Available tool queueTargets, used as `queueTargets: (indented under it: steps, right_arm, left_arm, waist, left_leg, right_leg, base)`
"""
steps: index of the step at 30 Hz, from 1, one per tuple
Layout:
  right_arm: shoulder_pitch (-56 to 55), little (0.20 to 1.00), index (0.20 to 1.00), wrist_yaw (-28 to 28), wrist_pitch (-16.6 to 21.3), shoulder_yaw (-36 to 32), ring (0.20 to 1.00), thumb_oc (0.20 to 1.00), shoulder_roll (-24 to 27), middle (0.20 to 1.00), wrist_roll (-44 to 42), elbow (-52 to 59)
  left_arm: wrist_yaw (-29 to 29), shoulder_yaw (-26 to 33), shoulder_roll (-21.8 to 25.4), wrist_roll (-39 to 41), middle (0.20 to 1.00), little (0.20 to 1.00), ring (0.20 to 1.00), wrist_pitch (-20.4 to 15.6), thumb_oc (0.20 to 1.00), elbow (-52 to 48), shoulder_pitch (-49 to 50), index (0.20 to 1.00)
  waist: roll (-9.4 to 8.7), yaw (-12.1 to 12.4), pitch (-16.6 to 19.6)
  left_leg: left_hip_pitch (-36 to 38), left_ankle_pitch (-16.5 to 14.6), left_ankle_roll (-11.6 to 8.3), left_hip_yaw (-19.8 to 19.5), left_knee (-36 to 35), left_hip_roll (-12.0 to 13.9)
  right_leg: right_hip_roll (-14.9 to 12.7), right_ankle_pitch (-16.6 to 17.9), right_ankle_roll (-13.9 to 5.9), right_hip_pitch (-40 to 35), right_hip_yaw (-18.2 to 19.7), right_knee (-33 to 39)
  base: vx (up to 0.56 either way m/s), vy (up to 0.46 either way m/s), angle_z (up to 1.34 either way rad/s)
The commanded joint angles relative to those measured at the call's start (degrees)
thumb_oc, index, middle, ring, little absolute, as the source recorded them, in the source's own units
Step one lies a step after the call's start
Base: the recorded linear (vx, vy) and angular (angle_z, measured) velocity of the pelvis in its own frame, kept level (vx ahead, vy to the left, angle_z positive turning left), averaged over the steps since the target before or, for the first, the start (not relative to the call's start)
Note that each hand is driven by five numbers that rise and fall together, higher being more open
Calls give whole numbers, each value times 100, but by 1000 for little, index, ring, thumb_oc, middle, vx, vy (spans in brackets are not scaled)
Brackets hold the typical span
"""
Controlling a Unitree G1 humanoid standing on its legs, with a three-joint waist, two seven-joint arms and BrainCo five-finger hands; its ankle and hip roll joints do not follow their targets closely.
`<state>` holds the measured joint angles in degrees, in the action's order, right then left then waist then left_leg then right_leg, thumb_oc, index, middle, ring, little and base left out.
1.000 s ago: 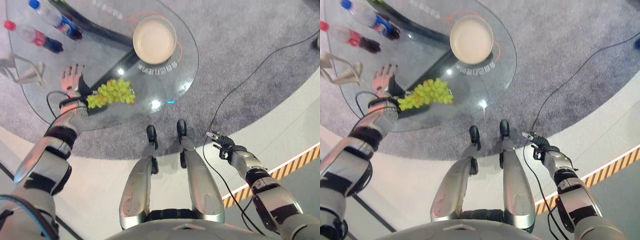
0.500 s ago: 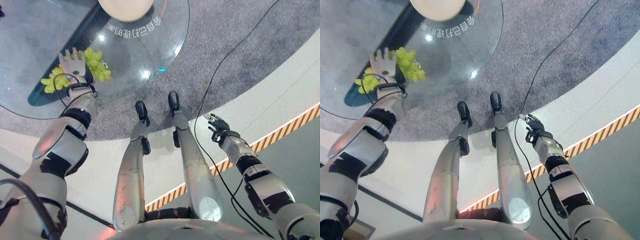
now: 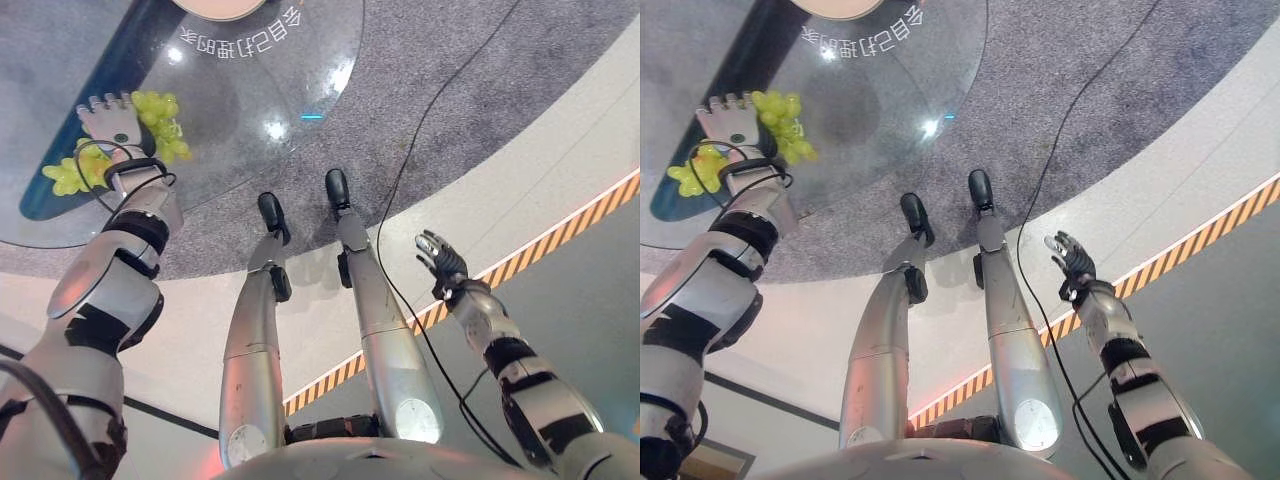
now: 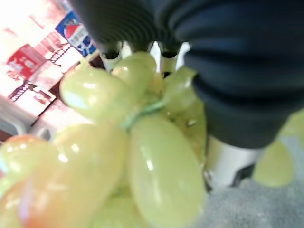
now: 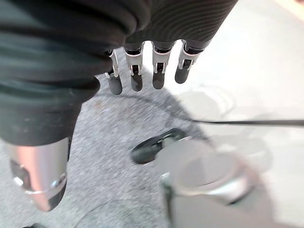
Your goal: Pick up fruits into the plate
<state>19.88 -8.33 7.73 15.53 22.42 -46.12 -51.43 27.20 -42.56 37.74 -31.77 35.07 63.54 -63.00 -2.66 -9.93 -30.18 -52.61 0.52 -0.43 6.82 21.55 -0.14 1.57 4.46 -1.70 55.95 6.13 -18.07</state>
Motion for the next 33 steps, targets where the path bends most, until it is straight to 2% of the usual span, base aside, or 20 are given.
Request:
queueTargets:
  steps: [1, 4, 9, 12, 14, 15, 16, 17, 18, 19, 23, 29, 30, 33]
  right_arm:
    - [-318, 1000, 1000, -122, 172, -45, 1000, 1000, 11, 1000, -134, 319]
    - [-347, 1000, 1000, -95, 155, -35, 1000, 1000, -16, 1000, -105, 358]
    - [-402, 1000, 1000, -40, 169, 18, 1000, 1000, -37, 1000, -79, 427]
    - [-475, 1000, 1000, -26, 214, 38, 1000, 1000, -61, 1000, -36, 482]
    - [-511, 1000, 1000, 1, 215, 32, 1000, 1000, -70, 1000, -29, 504]
    - [-548, 1000, 1000, 18, 229, 16, 1000, 1000, -81, 1000, 15, 529]
    - [-550, 1000, 1000, 19, 229, 17, 1000, 1000, -81, 1000, 15, 529]
    - [-586, 1000, 1000, 61, 227, 0, 1000, 1000, -92, 1000, 52, 540]
    - [-591, 1000, 1000, 63, 227, -2, 1000, 1000, -92, 1000, 52, 539]
    - [-622, 1000, 1000, 57, 264, -19, 1000, 1000, -105, 1000, 60, 540]
    - [-719, 1000, 1000, 92, 251, -154, 1000, 1000, -161, 1000, 137, 636]
    - [-857, 1000, 1000, 165, 183, -370, 1000, 1000, -237, 1000, 298, 866]
    - [-901, 1000, 1000, 174, 234, -384, 1000, 1000, -254, 1000, 293, 905]
    - [-1061, 1000, 1000, 254, 244, -473, 1000, 1000, -286, 1000, 412, 1155]
  left_arm:
    - [-380, 314, 173, -99, 200, 200, 200, -211, 200, 164, 295, 200]
    - [-333, 333, 162, -59, 200, 200, 200, -297, 200, 72, 267, 200]
    - [-27, 394, 134, 474, 200, 200, 200, -651, 200, -35, 234, 200]
    - [291, 537, 94, 1115, 200, 200, 200, -1207, 200, -172, 312, 200]
    - [366, 609, 90, 1333, 200, 200, 200, -1425, 200, -228, 368, 200]
    - [452, 733, 80, 1606, 200, 200, 200, -1709, 200, -312, 464, 200]
    - [453, 733, 80, 1607, 200, 200, 200, -1711, 200, -312, 466, 200]
    - [524, 888, 69, 1933, 200, 200, 200, -2084, 200, -413, 620, 200]
    - [502, 906, 70, 1945, 200, 200, 200, -2102, 200, -422, 638, 200]
    - [530, 1072, 83, 2260, 200, 200, 200, -2469, 200, -518, 765, 200]
    - [329, 1488, 180, 2592, 200, 200, 200, -3013, 200, -991, 1167, 200]
    - [-157, 1986, 294, 2882, 200, 200, 200, -3497, 200, -1774, 1845, 200]
    - [-239, 2031, 289, 2979, 200, 200, 200, -3675, 200, -1879, 1982, 200]
    - [-641, 2197, 348, 3135, 200, 200, 200, -3844, 200, -2398, 2385, 200]
  waist:
    - [-46, -43, 39]
    - [-29, -28, 39]
    - [-17, 3, 39]
    - [29, 58, 39]
    - [56, 85, 39]
    - [85, 119, 39]
    - [85, 118, 39]
    - [136, 170, 39]
    - [142, 174, 39]
    - [180, 217, 39]
    - [260, 319, 39]
    - [360, 439, 58]
    - [384, 454, 122]
    - [431, 505, 395]
  left_leg:
    - [264, -349, -56, -564, -135, -315]
    - [326, -335, -45, -581, -165, -341]
    - [546, -322, -18, -614, -235, -378]
    - [859, -300, 15, -647, -321, -429]
    - [1025, -299, 24, -666, -371, -437]
    - [1212, -310, 32, -687, -424, -442]
    - [1216, -309, 32, -688, -426, -442]
    - [1502, -326, 40, -699, -499, -436]
    - [1534, -328, 41, -701, -508, -435]
    - [1736, -349, 48, -703, -551, -429]
    - [2373, -379, 32, -714, -730, -377]
    - [3412, -431, -1, -699, -1058, -303]
    - [3516, -436, -6, -699, -1115, -299]
    - [3857, -435, -20, -689, -1306, -281]
  right_leg:
    - [444, -452, -100, -92, -292, -474]
    - [452, -437, -89, -128, -292, -478]
    - [452, -445, -84, -301, -287, -488]
    - [450, -481, -70, -564, -304, -509]
    - [440, -509, -67, -700, -306, -511]
    - [407, -543, -74, -864, -315, -496]
    - [407, -543, -74, -867, -315, -495]
    - [350, -594, -80, -1118, -338, -468]
    - [342, -600, -81, -1147, -341, -463]
    - [287, -646, -88, -1340, -370, -441]
    - [145, -715, -112, -1951, -465, -310]
    - [-68, -795, -156, -2993, -584, -36]
    - [-103, -808, -164, -3099, -605, 7]
    - [-219, -845, -188, -3469, -679, 153]
  base:
    - [0, 0, 0]
    - [0, 0, 0]
    - [-2, 1, 1]
    - [-16, 8, 8]
    - [-7, 5, 2]
    - [0, 0, 0]
    - [6, 21, 4]
    - [12, 13, 4]
    - [21, 22, 9]
    - [28, 11, 9]
    - [40, 0, 10]
    - [84, 16, 9]
    - [117, 24, 16]
    - [132, 3, 15]
